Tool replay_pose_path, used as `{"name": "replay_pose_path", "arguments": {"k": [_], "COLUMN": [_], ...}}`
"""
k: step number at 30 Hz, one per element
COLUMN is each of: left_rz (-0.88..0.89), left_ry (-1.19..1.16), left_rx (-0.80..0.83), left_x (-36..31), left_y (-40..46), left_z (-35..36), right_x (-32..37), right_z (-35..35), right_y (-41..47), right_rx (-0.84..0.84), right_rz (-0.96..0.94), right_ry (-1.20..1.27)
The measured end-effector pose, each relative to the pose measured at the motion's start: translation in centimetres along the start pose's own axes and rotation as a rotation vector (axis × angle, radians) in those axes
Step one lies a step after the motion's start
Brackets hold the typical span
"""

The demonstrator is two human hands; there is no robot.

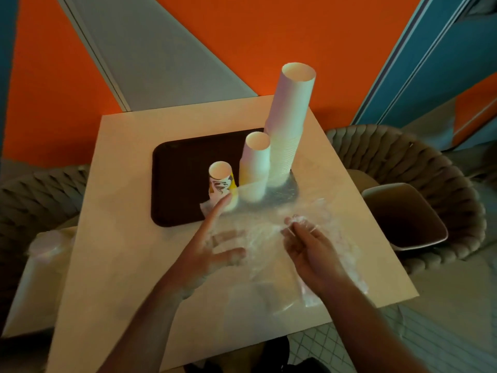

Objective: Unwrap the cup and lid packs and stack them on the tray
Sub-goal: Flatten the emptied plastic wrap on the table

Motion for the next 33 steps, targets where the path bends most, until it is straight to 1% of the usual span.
{"name": "replay_pose_path", "arguments": {"k": [3, 5, 8, 11, 13, 16, 18, 20, 22, 24, 26, 28, 31, 33], "left_rz": [-0.032, -0.108, -0.248, -0.359, -0.368, -0.32, -0.319, -0.321, -0.315, -0.31, -0.3, -0.289, -0.277, -0.24], "left_ry": [-0.069, -0.124, -0.075, -0.092, -0.083, 0.05, 0.141, 0.233, 0.312, 0.361, 0.401, 0.443, 0.516, 0.548], "left_rx": [-0.115, -0.156, -0.114, -0.047, -0.06, -0.143, -0.179, -0.204, -0.231, -0.259, -0.274, -0.281, -0.248, -0.207], "left_x": [2.0, 3.3, 4.9, 7.1, 8.4, 9.8, 10.6, 11.3, 12.0, 12.5, 12.6, 12.6, 13.0, 13.3], "left_y": [0.8, 1.6, 3.5, 5.9, 7.6, 9.9, 10.8, 11.4, 12.1, 12.6, 13.0, 13.6, 14.1, 14.3], "left_z": [0.2, 0.4, 2.4, 5.3, 6.6, 7.1, 7.1, 7.0, 6.9, 6.9, 7.0, 7.3, 7.4, 7.5], "right_x": [3.3, 5.3, 7.8, 9.0, 9.2, 9.4, 9.9, 10.5, 11.1, 11.5, 11.1, 9.5, 6.2, 4.5], "right_z": [-3.3, -4.6, -5.9, -6.8, -7.7, -9.2, -10.4, -11.9, -13.2, -13.3, -12.1, -10.7, -9.8, -10.0], "right_y": [0.4, 0.8, 1.4, 2.3, 3.2, 4.6, 5.7, 6.5, 6.6, 5.9, 4.7, 3.6, 2.5, 2.1], "right_rx": [0.017, 0.068, 0.165, 0.255, 0.297, 0.284, 0.171, -0.009, -0.192, -0.306, -0.3, -0.198, -0.043, -0.006], "right_rz": [0.033, 0.087, 0.169, 0.224, 0.25, 0.255, 0.166, 0.043, -0.085, -0.244, -0.392, -0.484, -0.546, -0.535], "right_ry": [-0.176, -0.295, -0.478, -0.7, -0.831, -0.965, -0.996, -1.037, -1.148, -1.325, -1.485, -1.597, -1.75, -1.817]}}
Point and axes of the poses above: each hand's wrist, its own y-axis towards the middle knuckle, its own z-axis out of the palm, x = y × z, the point moved 7 cm from there along y, towards the middle knuckle, and after that the axes turned 4 degrees about -y, right-handed, at the moved point
